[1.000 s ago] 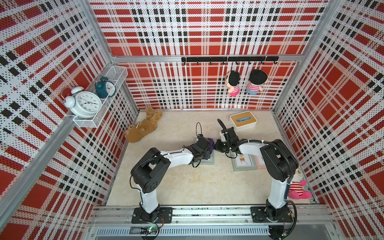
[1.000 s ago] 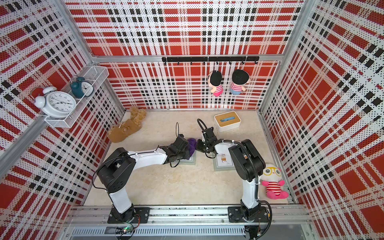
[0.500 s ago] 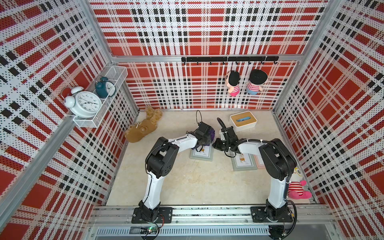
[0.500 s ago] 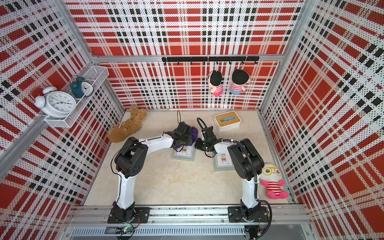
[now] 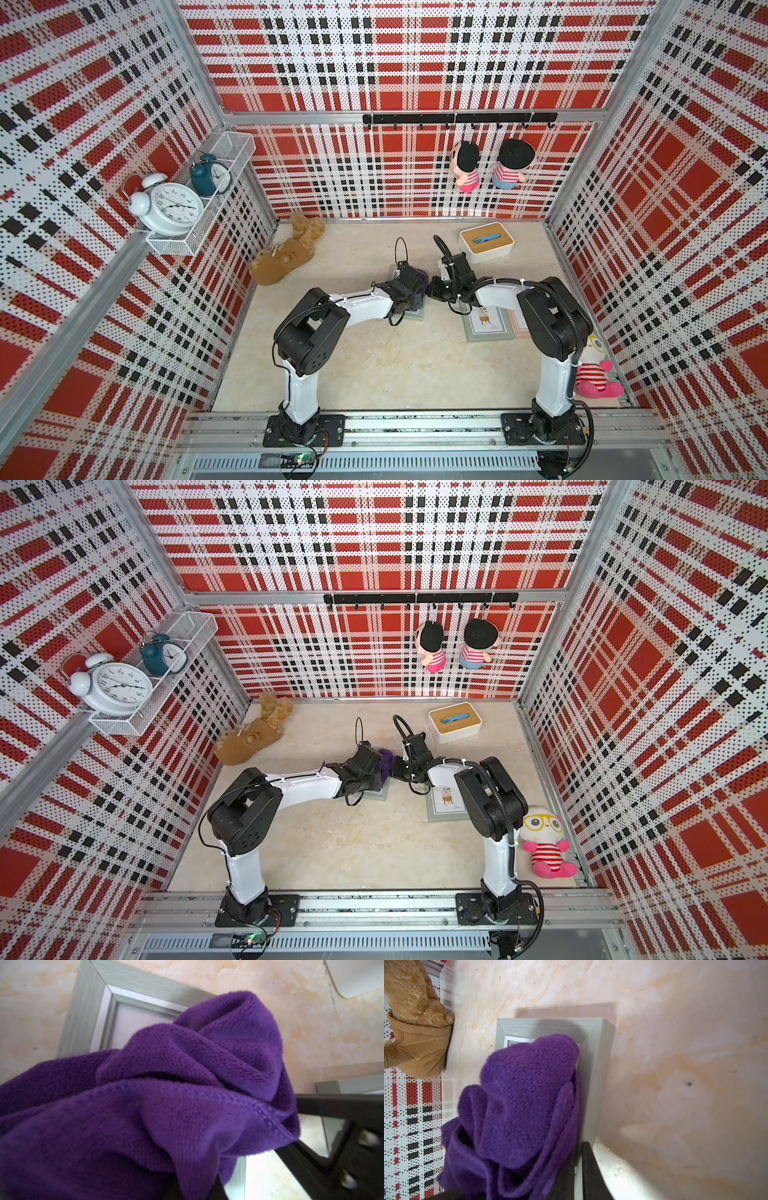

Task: Wipe the picture frame with a cloth
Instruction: Wipe the dirt from the picture frame.

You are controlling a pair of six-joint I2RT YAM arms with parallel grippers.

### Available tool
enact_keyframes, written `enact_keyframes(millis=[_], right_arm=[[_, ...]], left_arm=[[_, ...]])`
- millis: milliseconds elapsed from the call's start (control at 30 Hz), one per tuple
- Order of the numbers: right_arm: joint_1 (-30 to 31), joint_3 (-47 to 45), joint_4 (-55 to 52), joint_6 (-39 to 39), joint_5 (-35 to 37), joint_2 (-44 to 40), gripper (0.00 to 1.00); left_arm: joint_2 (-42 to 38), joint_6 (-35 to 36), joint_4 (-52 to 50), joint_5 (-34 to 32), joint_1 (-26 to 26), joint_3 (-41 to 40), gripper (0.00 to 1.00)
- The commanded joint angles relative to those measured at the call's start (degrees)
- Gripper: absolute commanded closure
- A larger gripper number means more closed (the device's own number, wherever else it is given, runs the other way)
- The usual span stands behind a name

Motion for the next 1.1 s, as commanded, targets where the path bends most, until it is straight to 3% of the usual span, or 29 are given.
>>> enact_keyframes(millis=[0, 167, 267, 600, 767, 933, 1067], right_arm=[[0.2, -2.2, -10.0, -1.3, 4.2, 4.7, 0.9], [0.2, -1.6, -11.2, -2.0, 5.3, 5.0, 0.9], [0.2, -1.4, -12.3, -2.7, 6.1, 5.0, 0.9], [0.2, -2.0, -12.4, -2.5, 7.2, 5.0, 0.89], [0.2, -2.0, -12.0, -2.5, 6.5, 5.2, 0.89], [0.2, -2.4, -12.0, -2.5, 6.6, 4.7, 0.89], [0.2, -2.8, -11.8, -2.5, 6.9, 4.5, 0.89]], left_arm=[[5.4, 0.8, -6.8, 1.0, 2.5, 4.5, 1.0], [12.9, 4.1, -8.7, -0.8, 6.3, 21.2, 1.0], [16.0, 3.8, -12.2, -3.5, 6.9, 27.0, 1.0], [16.1, 2.0, -13.9, -14.5, 7.3, 23.4, 1.0], [18.6, 3.1, -12.5, -9.5, 6.4, 24.9, 1.0], [20.1, 3.7, -9.5, -1.0, 1.7, 26.6, 1.0], [19.6, 2.9, -7.6, -2.2, 0.2, 24.6, 1.0]])
